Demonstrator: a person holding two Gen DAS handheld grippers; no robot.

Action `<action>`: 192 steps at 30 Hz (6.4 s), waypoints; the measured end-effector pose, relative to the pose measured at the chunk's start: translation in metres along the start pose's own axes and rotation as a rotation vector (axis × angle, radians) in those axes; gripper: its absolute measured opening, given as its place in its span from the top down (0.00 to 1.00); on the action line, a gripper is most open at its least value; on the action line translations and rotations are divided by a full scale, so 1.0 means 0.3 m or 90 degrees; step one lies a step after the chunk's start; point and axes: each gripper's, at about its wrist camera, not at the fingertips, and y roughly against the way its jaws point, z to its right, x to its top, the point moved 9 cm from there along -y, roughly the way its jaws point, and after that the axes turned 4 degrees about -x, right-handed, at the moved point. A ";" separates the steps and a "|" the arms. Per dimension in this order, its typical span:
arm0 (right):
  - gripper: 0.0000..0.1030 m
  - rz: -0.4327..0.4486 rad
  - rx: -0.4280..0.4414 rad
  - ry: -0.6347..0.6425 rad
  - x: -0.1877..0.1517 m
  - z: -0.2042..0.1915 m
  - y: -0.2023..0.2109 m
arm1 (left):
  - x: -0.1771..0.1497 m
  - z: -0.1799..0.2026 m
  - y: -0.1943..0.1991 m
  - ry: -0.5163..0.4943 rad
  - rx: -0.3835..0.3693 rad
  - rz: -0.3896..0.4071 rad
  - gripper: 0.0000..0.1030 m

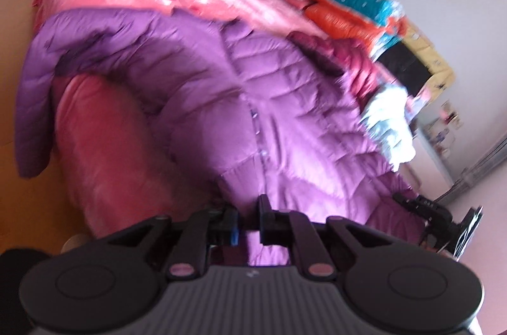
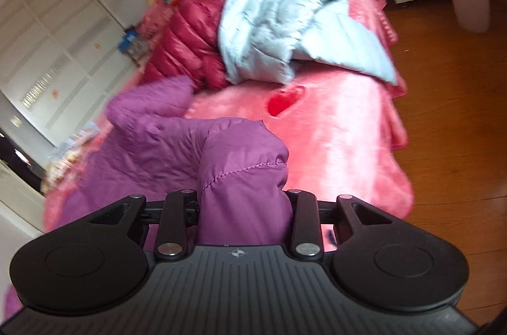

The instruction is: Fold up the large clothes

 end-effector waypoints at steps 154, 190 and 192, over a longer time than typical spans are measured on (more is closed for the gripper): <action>0.00 0.161 -0.131 0.491 0.421 -0.923 -0.878 | 0.643 -0.250 -0.621 -0.244 0.245 0.172 0.01; 0.90 0.156 0.108 0.488 0.177 -0.714 -0.408 | 0.665 -0.244 -0.577 -0.075 0.053 0.234 0.01; 0.90 0.138 0.066 0.521 0.123 -0.630 -0.428 | 0.666 -0.242 -0.576 -0.056 0.021 0.232 0.01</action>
